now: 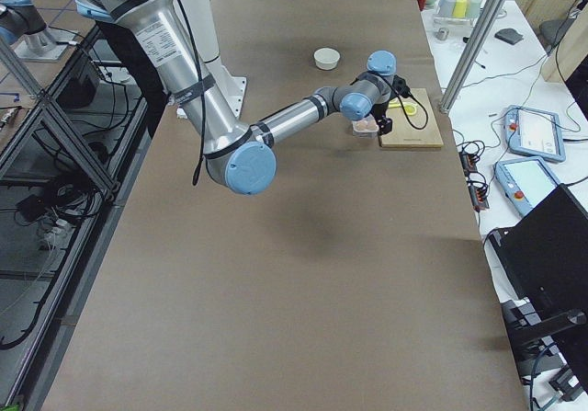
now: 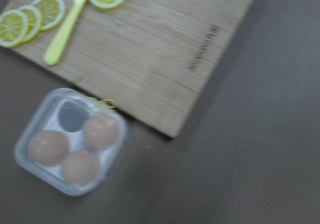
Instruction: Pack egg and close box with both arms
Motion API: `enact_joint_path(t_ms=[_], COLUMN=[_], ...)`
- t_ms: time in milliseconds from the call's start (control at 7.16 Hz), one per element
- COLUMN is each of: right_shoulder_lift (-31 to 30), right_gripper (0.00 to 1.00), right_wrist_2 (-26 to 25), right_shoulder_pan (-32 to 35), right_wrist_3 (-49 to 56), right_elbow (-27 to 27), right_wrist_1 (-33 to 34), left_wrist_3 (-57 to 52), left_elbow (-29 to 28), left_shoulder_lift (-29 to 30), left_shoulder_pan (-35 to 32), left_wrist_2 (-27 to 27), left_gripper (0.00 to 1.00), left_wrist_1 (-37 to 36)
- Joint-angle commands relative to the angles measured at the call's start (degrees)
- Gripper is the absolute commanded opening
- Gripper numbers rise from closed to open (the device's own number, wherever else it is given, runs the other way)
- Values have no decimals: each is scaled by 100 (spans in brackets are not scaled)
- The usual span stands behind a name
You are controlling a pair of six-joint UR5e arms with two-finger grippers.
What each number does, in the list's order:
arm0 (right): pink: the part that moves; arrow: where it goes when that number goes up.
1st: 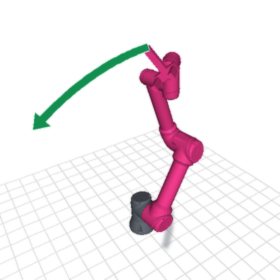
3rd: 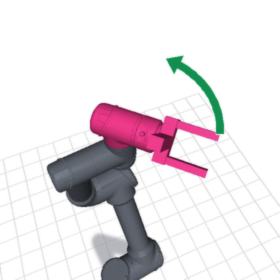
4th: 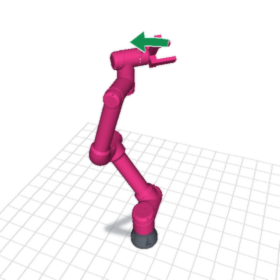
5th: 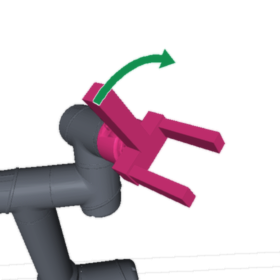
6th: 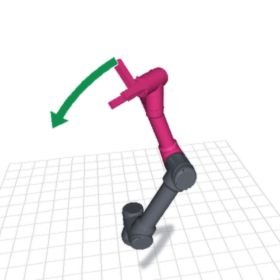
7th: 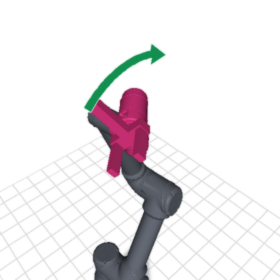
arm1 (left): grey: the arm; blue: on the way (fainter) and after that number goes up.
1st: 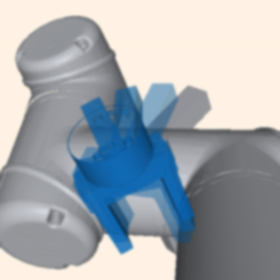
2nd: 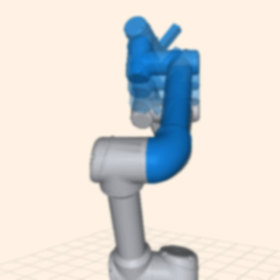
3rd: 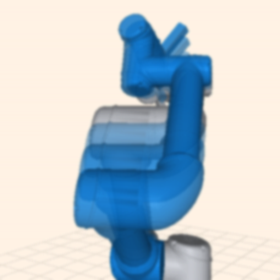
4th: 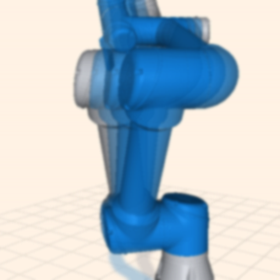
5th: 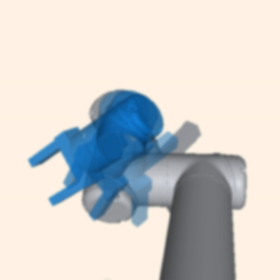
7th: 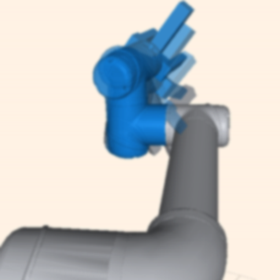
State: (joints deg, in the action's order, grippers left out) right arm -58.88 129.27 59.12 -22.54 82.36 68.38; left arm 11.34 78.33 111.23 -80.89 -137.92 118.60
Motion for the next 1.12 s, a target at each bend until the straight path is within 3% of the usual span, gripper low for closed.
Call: enact_joint_path(t_ms=[0, 140, 279, 419, 559, 699, 978], right_shoulder_lift=[-640, -686, -669, -669, -686, -721, -1228], right_gripper=[100, 100, 100, 100, 100, 100, 100], right_wrist_2=[362, 214, -370, -507, -378, 67, 222], right_shoulder_pan=[1167, 1390, 1357, 1548, 1924, 2259, 2341], right_wrist_3=[12, 126, 292, 320, 337, 381, 1353], right_elbow=[26, 17, -9, -44, -10, -70, -114], right_wrist_1=[296, 577, 641, 833, 1409, 1833, 1863], left_wrist_3=[-1207, -1274, -1326, -1753, -1958, -1960, -1951], left_elbow=[-11, -19, -80, -299, -431, -424, -406], left_shoulder_lift=[-93, -75, -101, -197, -250, -373, -365], left_shoulder_pan=[-540, -847, -963, -981, -1016, -1017, -999], left_wrist_2=[-139, -130, -104, -103, -34, -33, -33], left_gripper=[98, 98, 98, 98, 98, 98, 98], left_wrist_1=[-1515, -2142, -2322, -2324, -2324, -2307, -2324])
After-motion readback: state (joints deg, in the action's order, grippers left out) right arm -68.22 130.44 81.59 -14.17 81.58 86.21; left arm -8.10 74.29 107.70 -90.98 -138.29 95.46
